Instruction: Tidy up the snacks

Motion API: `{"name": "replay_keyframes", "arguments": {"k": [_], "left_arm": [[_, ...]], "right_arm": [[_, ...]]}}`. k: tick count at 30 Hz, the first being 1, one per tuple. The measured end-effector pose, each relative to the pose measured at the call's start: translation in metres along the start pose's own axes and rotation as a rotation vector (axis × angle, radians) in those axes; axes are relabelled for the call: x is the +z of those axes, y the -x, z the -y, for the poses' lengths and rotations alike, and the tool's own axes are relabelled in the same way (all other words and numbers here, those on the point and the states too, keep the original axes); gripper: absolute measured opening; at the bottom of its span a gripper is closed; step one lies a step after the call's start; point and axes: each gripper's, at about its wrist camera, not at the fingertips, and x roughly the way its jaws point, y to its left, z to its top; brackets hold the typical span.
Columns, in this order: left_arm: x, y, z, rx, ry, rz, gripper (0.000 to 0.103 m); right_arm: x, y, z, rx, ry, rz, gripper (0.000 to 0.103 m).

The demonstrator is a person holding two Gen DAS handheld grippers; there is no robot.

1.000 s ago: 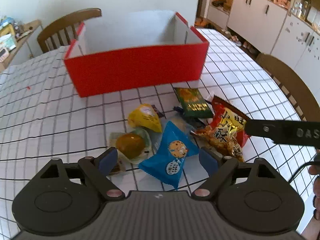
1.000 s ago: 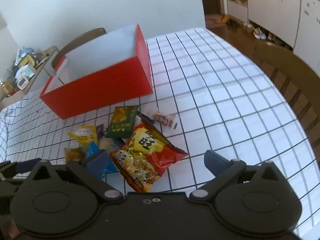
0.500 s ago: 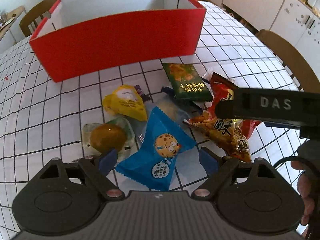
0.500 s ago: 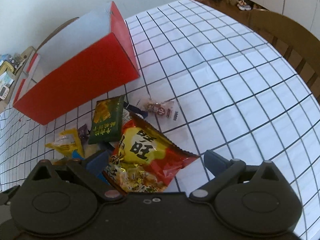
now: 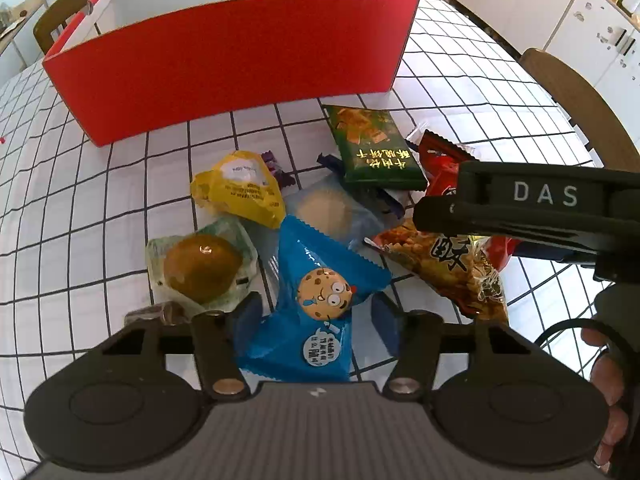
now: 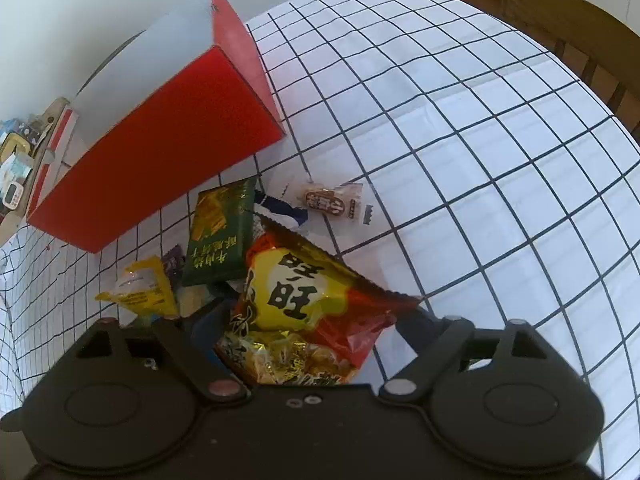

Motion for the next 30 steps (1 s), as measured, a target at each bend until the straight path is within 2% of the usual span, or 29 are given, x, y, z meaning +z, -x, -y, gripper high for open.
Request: {"name": "replay_keyframes", "arguments": {"k": [4, 8, 14, 23, 30], "left_arm": [[-0.002, -0.002, 0.0, 0.013, 0.003, -0.018, 0.041], [-0.005, 0.001, 0.001, 0.018, 0.009, -0.015, 0.036], [-0.009, 0.01, -0.005, -0.002, 0.06, -0.014, 0.034], [-0.015, 0.044, -0.01, -0.048, 0.125, 0.021, 0.034], [-0.012, 0.078, -0.011, -0.025, 0.141, 0.07, 0.034]], "right_arm": [[-0.001, 0.003, -0.002, 0.004, 0.016, -0.004, 0.07], [-0.004, 0.008, -0.003, 0.002, 0.042, 0.017, 0.066], [-0.009, 0.021, -0.002, 0.023, 0.062, 0.044, 0.064], [-0.014, 0.054, -0.002, 0.064, 0.09, 0.065, 0.063], [-0.015, 0.084, -0.012, 0.111, 0.132, 0.094, 0.063]]}}
